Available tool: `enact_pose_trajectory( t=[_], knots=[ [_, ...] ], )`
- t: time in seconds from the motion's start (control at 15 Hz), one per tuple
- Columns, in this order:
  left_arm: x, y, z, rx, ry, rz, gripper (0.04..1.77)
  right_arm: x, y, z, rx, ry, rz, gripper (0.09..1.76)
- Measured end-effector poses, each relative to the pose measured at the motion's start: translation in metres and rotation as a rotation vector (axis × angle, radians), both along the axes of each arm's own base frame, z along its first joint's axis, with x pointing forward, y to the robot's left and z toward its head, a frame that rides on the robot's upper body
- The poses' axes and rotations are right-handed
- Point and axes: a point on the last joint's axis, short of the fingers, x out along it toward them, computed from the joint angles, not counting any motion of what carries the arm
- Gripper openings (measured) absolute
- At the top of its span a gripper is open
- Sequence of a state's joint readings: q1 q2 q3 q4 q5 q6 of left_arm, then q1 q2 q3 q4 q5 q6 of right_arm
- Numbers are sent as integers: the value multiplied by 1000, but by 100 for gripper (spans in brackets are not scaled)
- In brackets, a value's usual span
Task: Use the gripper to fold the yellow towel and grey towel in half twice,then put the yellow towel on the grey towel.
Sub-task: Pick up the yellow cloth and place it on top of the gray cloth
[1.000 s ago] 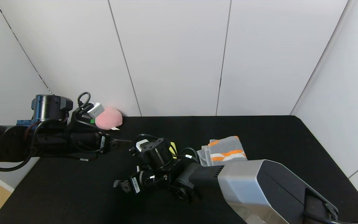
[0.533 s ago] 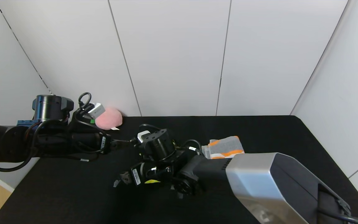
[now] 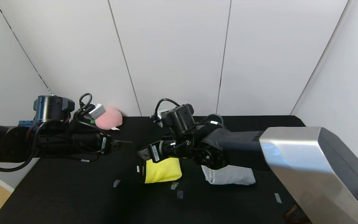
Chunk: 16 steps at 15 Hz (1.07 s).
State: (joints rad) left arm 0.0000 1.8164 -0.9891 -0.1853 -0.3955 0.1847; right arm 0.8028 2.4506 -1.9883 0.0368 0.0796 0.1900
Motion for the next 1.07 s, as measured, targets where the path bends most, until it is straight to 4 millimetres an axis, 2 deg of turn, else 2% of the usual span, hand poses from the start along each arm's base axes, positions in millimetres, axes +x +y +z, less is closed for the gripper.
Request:
enact_pose_trajectory(
  t=[0.33,1.07],
  knots=[
    [2,-4,-8,-16,34,-20,172,11,-21,1,-49,19,-103,171],
    [13,-28,-33,-123,175,-3,172,13,-23,-5,1,99,-165,171]
  ],
)
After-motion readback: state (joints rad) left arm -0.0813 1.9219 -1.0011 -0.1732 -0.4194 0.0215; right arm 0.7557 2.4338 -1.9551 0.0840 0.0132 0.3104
